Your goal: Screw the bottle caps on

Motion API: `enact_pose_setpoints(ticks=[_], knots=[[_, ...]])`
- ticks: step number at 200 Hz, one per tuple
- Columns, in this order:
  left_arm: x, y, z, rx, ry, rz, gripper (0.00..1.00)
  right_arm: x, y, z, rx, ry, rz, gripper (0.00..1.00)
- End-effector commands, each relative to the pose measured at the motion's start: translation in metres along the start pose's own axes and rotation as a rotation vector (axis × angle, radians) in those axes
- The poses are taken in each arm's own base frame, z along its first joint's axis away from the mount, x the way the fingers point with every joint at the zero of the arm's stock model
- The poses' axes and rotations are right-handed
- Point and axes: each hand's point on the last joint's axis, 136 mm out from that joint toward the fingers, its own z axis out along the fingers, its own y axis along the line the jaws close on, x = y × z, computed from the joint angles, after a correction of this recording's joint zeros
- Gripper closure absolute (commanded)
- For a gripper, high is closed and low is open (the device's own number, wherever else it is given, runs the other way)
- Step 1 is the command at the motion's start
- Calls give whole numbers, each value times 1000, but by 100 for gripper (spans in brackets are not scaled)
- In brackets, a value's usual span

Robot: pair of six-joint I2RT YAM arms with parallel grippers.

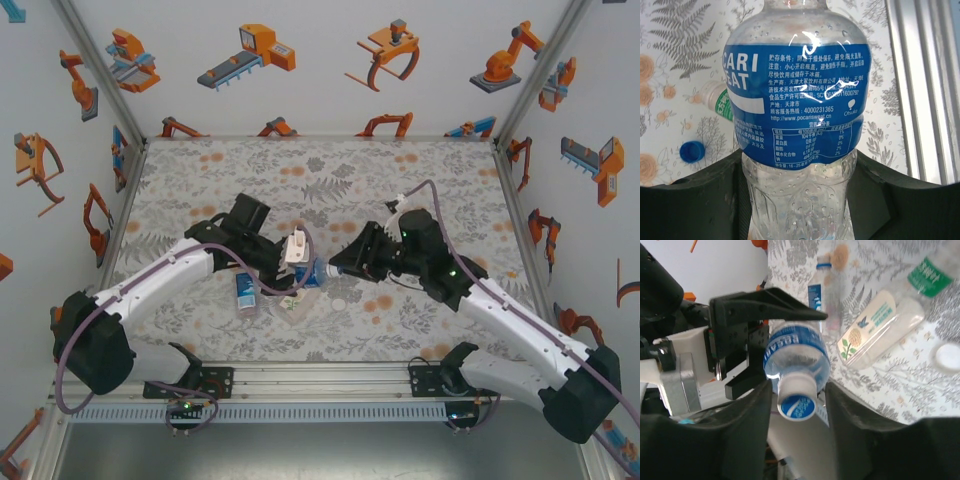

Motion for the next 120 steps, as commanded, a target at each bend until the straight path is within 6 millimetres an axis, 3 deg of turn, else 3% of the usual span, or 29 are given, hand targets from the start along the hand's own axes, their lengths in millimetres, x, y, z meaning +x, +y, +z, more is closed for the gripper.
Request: enact_pose_setpoints(ticks=[1,44,77,120], knots=[[-24,-8,-8,32,-74,61,100,-12,32,-13,-54,-35,-328,48],[-24,-9,-8,36,-75,68,100,-8,49,-29,-74,-26,-871,45],[-23,-10,-8,37,-75,76,100,26,62,-37,-259,56,-1294,45],[-24,-12,-7,41,-78,80,100,46,62,-38,-412,33,-1543,44]])
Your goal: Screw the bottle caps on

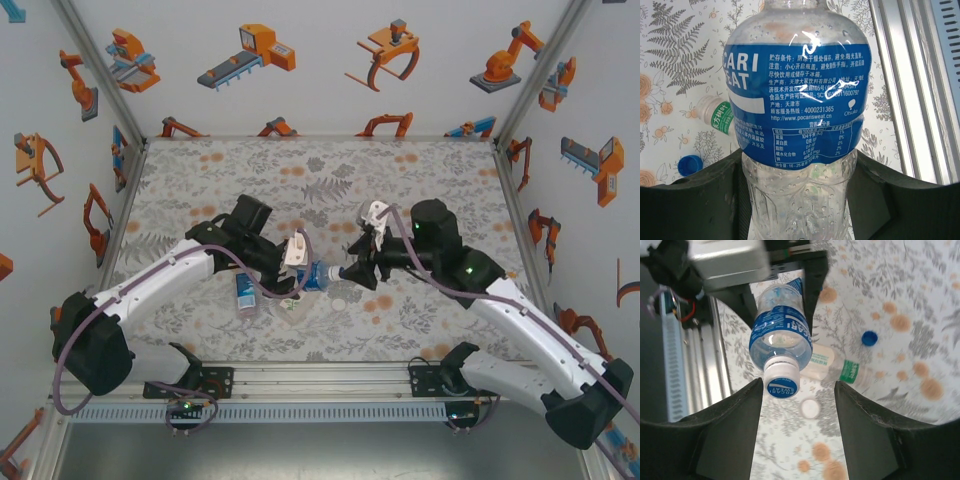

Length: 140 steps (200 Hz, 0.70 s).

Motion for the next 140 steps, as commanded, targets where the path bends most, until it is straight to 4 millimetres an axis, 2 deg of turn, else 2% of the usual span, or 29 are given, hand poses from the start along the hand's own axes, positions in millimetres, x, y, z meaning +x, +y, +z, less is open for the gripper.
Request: enact_pose_setpoints(ticks=[1,33,72,140], knots=[[-16,-5,-7,13,-47,54,100,-2,19,-1,-94,-72,-261,44],[-18,-5,-8,15,-51,55,100,5,20,5,-105,-106,-286,47],[-18,-6,-7,21,-55,53,100,11,21,6,-104,-113,-287,56],[-17,-5,-6,24,-53,49,100,9,24,5,-108,-147,-272,57]])
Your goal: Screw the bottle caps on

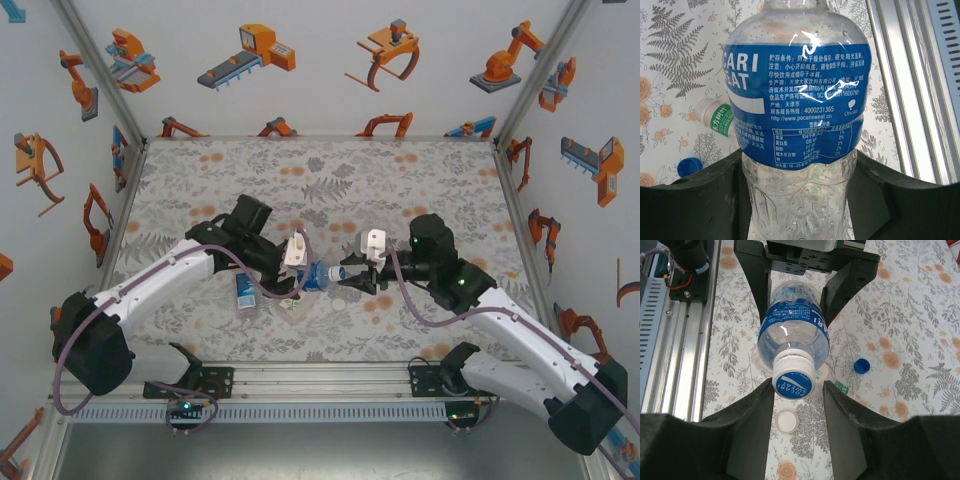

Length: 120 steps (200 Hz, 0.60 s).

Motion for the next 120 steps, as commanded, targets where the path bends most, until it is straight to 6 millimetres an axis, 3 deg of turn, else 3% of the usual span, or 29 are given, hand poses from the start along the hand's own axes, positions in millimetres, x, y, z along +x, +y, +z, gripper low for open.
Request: enact_pose_setpoints(ticks=[1,83,120], knots=[[-16,-4,-6,17,-43,45,100,-13,2,-3,-5,-60,-33,57],[-15,-4,-6,19,-40,41,100,-18,3,-4,-8,-82,-32,62],[-15,-4,-6,20,-39,41,100,-20,2,-2,-20,-90,53,78]])
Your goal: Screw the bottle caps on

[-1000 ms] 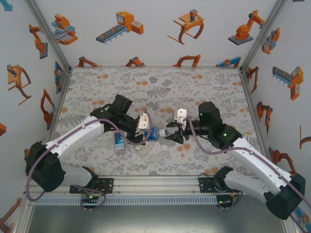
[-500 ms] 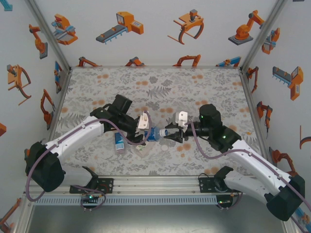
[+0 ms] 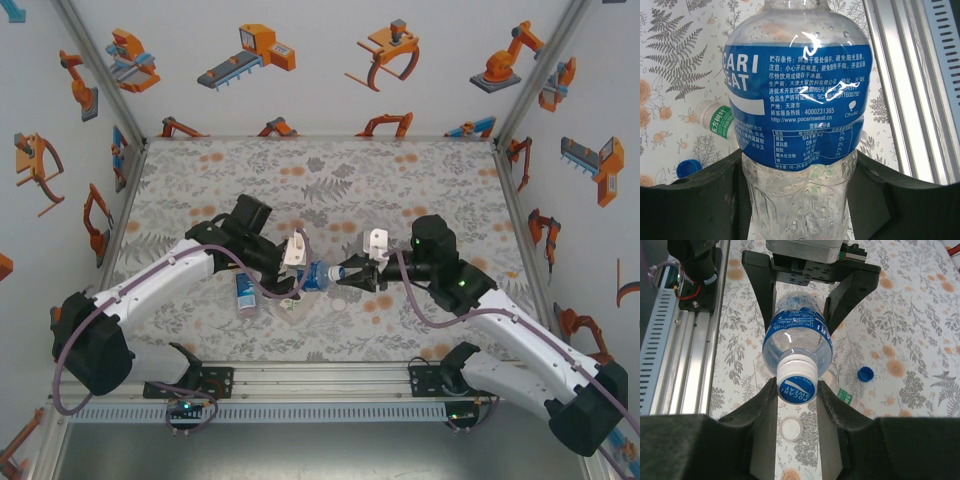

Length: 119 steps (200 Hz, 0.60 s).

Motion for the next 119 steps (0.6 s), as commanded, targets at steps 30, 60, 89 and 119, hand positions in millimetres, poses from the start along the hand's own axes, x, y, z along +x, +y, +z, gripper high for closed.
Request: enact_pose_setpoints(ticks=[30,60,89,119], knots=[[-13,-3,-5,12,-31,41,100,-12,-16,4,54,-67,289,93],[-13,-3,-5,12,-31,42,100,-9,-37,4,195,-86,612,100],[-13,-3,-5,12,-31,42,100,11,-62,0,392,-123,1041,100],[-13,-3,-5,14,-29,41,100,56,-71,-6,609,-83,1596,100]])
